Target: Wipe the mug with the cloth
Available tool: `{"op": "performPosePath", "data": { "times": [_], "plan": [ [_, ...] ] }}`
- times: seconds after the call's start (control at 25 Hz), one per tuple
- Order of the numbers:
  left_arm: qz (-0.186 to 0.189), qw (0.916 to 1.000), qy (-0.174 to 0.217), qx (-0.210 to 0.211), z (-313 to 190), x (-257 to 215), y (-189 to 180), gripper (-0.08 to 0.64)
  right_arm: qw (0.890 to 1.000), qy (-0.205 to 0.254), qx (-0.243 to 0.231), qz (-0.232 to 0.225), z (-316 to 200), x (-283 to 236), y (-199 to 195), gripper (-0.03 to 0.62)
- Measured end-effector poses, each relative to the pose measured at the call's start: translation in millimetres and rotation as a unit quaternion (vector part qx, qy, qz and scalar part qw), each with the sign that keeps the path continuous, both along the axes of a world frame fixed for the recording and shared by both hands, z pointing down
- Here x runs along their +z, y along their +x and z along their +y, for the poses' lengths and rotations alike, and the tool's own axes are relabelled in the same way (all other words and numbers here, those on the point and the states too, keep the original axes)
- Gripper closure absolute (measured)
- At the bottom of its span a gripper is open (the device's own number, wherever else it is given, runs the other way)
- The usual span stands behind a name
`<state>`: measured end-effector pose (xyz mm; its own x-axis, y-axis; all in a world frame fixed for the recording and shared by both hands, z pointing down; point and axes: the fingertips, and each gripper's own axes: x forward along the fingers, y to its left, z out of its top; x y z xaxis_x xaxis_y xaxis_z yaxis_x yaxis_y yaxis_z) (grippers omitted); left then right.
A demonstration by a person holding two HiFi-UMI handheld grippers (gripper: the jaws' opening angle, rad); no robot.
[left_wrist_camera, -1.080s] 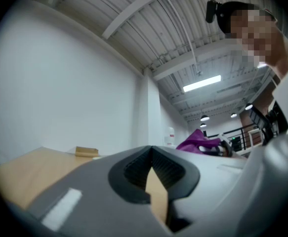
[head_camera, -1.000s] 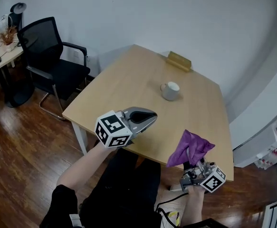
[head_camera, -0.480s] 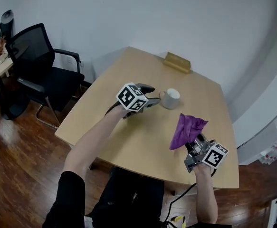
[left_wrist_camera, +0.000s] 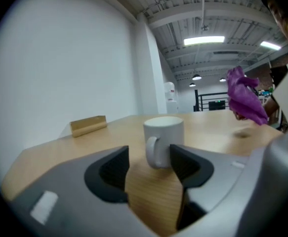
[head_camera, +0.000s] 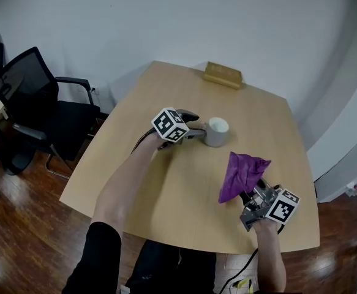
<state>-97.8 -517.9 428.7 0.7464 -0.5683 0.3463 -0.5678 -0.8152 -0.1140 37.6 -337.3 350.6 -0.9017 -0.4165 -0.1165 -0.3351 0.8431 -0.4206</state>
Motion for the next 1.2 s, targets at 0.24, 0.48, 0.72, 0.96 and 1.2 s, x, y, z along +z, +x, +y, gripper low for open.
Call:
{"op": "performPosePath", "data": {
  "times": [0.24, 0.48, 0.72, 0.96, 1.2],
  "plan": [
    [-0.029, 0.9995, 0.008, 0.013, 7, 6, 6, 0.474, 1.0, -0.015, 0.009, -0.009, -10, 12, 3, 0.514],
    [0.04, 0.9976, -0.056, -0.008, 45, -5, 13, 0.485, 1.0, -0.018, 0.018, -0.015, -14, 9, 11, 0.514],
    [0.274, 0.9454, -0.177, -0.011, 82, -20, 27, 0.486, 0.999, 0.009, 0.034, 0.011, -8, 1, 10, 0.514],
    [0.31, 0.9309, -0.193, 0.008, 111, -26, 41, 0.491, 0.995, 0.035, 0.059, 0.069, -8, 7, 4, 0.514],
    [0.196, 0.9659, -0.16, 0.054, 136, -14, 60, 0.495, 0.993, 0.009, 0.07, 0.097, -18, 23, 5, 0.514]
  ]
}}
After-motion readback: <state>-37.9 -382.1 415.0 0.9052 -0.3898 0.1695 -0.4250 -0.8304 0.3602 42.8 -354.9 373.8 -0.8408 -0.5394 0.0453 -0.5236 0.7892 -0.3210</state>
